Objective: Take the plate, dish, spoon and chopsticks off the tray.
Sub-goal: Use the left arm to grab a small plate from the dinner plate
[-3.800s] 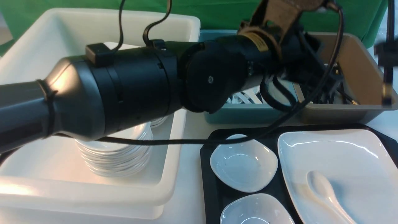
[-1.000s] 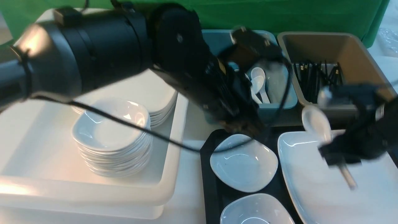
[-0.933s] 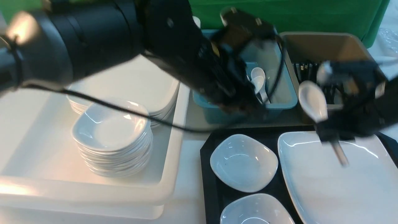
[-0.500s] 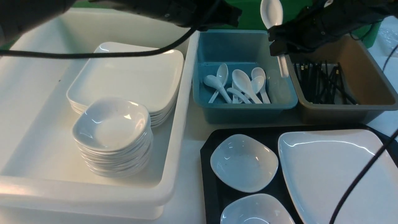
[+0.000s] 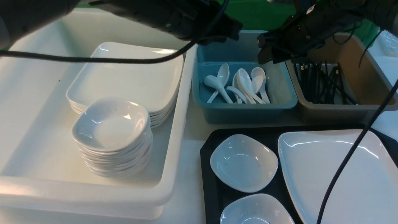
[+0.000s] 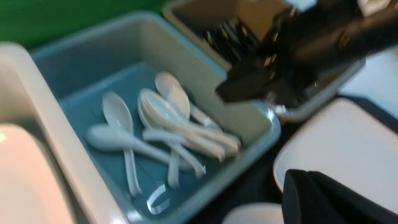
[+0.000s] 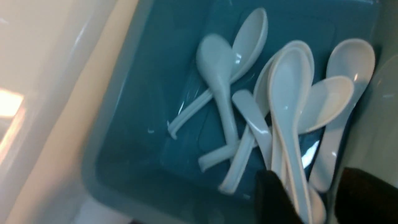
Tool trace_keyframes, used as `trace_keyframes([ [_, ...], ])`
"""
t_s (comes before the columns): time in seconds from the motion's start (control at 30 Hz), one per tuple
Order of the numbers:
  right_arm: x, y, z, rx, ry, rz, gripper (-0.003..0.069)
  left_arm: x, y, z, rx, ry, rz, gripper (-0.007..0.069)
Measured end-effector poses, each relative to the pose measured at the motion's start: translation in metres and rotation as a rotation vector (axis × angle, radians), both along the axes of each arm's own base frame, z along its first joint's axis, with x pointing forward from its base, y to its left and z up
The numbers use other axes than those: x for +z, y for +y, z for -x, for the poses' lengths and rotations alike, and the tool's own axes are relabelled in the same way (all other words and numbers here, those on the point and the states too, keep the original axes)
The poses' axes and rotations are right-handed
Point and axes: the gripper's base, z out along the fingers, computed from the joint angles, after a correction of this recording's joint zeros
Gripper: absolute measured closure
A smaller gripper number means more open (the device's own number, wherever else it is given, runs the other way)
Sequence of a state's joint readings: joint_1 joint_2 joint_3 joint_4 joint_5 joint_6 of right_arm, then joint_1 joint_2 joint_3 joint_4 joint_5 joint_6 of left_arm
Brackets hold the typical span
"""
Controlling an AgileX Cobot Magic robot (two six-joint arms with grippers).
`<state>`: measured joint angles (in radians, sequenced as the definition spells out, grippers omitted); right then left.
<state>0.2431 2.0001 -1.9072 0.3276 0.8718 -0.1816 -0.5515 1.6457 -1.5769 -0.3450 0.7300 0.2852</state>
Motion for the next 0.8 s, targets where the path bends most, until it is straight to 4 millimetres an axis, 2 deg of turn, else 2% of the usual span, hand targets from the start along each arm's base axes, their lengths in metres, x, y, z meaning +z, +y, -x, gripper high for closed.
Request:
trace_keyframes([
  [0.07,0.025,-0.006,0.019,0.043,0.002,0.045,0.0486,-0.011,-0.008,0.009,-0.059,0.092,-0.059,0.0622],
  [0.1,0.033,-0.008,0.026,0.053,-0.001,0.056,0.0524,-0.015,-0.011,0.013,-0.080,0.121,-0.078,0.0622],
  [0.17,0.063,-0.015,0.050,0.077,-0.020,0.081,0.0601,-0.028,-0.024,0.025,-0.152,0.207,-0.143,0.0622],
  [0.2,0.073,-0.018,0.060,0.085,-0.031,0.088,0.0613,-0.034,-0.031,0.030,-0.186,0.237,-0.172,0.0622],
  [0.23,0.091,-0.022,0.079,0.093,-0.057,0.087,0.0624,-0.043,-0.040,0.037,-0.228,0.274,-0.212,0.0622],
  [0.33,0.110,-0.031,0.115,0.098,-0.078,0.087,0.0628,-0.060,-0.059,0.052,-0.302,0.342,-0.286,0.0622],
  [0.4,0.113,-0.039,0.146,0.102,-0.075,0.091,0.0628,-0.076,-0.073,0.061,-0.336,0.390,-0.346,0.0622],
  [0.43,0.113,-0.041,0.154,0.102,-0.071,0.092,0.0628,-0.081,-0.077,0.063,-0.345,0.395,-0.360,0.0622],
  [0.5,0.100,-0.049,0.184,0.098,-0.050,0.096,0.0628,-0.098,-0.089,0.067,-0.366,0.420,-0.408,0.0622],
  [0.57,0.093,-0.055,0.207,0.090,-0.062,0.092,0.0628,-0.109,-0.094,0.067,-0.371,0.435,-0.440,0.0619],
  [0.63,0.076,-0.061,0.232,0.077,-0.068,0.090,0.0628,-0.126,-0.098,0.065,-0.370,0.472,-0.479,0.0601],
  [0.7,0.074,-0.064,0.243,0.073,-0.085,0.087,0.0628,-0.131,-0.098,0.064,-0.363,0.480,-0.498,0.0590],
  [0.73,0.067,-0.069,0.262,0.066,-0.107,0.082,0.0628,-0.143,-0.099,0.061,-0.351,0.495,-0.537,0.0555],
  [0.8,0.064,-0.072,0.274,0.065,-0.118,0.079,0.0629,-0.149,-0.098,0.058,-0.347,0.496,-0.563,0.0531],
])
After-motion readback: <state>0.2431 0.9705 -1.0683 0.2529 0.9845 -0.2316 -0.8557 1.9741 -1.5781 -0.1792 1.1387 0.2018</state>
